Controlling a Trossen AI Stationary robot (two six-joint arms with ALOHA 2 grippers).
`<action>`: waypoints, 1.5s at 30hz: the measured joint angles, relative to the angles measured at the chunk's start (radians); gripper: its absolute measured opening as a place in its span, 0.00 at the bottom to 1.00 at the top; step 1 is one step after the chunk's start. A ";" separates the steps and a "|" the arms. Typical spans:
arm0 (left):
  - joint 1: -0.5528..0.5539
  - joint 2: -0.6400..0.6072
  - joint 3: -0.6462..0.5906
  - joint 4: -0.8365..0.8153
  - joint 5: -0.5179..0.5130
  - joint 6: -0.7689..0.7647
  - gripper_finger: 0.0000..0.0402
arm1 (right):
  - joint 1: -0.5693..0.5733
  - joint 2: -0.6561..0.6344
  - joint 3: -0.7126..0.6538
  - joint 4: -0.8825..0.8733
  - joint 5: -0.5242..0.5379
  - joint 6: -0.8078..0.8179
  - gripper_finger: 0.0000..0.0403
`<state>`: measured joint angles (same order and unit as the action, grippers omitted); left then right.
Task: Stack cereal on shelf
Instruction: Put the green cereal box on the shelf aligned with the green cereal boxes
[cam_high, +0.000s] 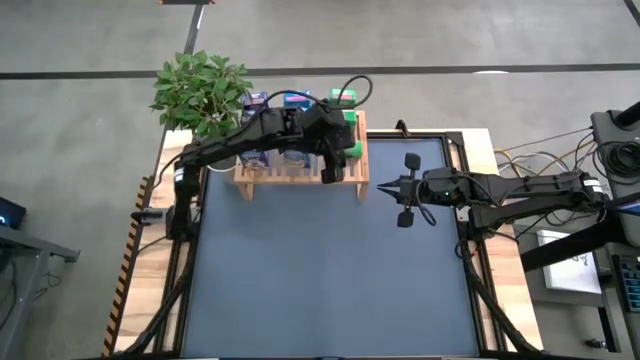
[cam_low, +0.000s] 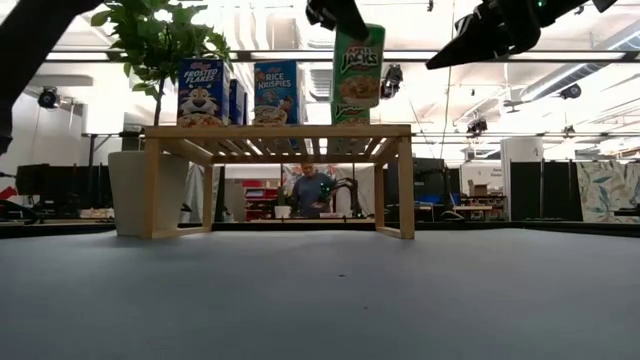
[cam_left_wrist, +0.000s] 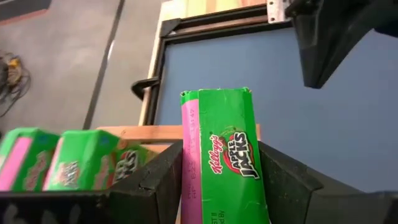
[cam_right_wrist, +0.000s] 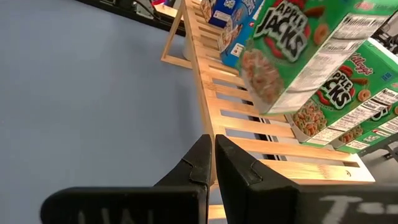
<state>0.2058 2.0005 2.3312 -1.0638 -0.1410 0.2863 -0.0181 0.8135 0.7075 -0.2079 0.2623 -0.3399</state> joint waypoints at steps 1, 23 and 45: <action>0.000 0.010 0.012 -0.002 0.007 0.002 0.41 | 0.000 0.000 0.000 -0.001 0.000 0.003 0.03; 0.052 0.070 -0.009 0.022 0.056 0.012 0.41 | 0.000 -0.001 0.000 -0.014 0.000 0.016 0.03; 0.053 0.049 -0.009 -0.001 0.035 0.050 0.54 | 0.000 -0.001 0.000 -0.014 0.000 0.016 0.03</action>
<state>0.2592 2.0497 2.3219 -1.0653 -0.1059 0.3364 -0.0181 0.8127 0.7074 -0.2218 0.2619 -0.3241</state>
